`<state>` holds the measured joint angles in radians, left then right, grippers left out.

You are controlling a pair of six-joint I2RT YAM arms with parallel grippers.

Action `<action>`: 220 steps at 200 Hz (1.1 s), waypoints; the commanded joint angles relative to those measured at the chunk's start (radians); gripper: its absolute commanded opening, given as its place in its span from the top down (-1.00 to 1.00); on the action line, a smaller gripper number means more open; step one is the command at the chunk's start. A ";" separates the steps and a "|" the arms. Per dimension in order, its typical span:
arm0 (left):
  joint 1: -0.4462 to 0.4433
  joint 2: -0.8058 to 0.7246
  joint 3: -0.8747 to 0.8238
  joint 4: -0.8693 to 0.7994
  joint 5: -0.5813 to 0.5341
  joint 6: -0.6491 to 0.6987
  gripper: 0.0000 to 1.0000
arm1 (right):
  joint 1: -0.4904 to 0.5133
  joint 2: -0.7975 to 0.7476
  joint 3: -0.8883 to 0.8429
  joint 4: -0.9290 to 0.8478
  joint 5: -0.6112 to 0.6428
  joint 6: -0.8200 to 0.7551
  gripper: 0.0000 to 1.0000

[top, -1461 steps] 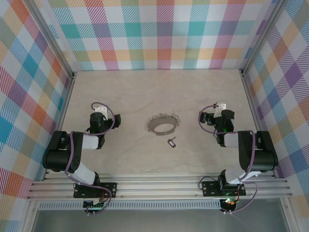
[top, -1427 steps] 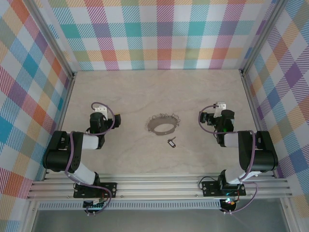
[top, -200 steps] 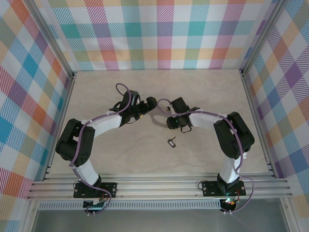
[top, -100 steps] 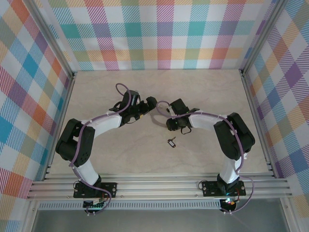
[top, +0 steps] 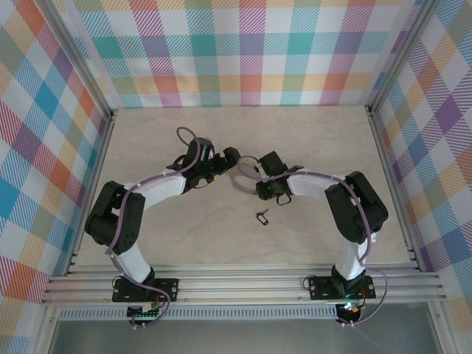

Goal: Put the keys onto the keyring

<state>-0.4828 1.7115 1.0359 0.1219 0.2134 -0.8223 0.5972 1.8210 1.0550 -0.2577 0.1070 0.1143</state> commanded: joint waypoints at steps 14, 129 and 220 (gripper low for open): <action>-0.005 -0.015 -0.016 0.040 0.012 -0.014 -1.00 | 0.009 0.011 0.028 -0.028 0.022 -0.016 0.52; -0.004 -0.013 -0.021 0.057 0.018 -0.020 -1.00 | 0.009 -0.009 0.033 -0.033 0.068 -0.022 0.70; -0.006 -0.016 -0.020 0.064 0.021 -0.022 -1.00 | 0.009 -0.025 0.045 -0.053 0.134 -0.030 0.91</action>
<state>-0.4828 1.7115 1.0233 0.1612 0.2203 -0.8413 0.5972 1.8202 1.0775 -0.2787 0.2146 0.1047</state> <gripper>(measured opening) 0.997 0.079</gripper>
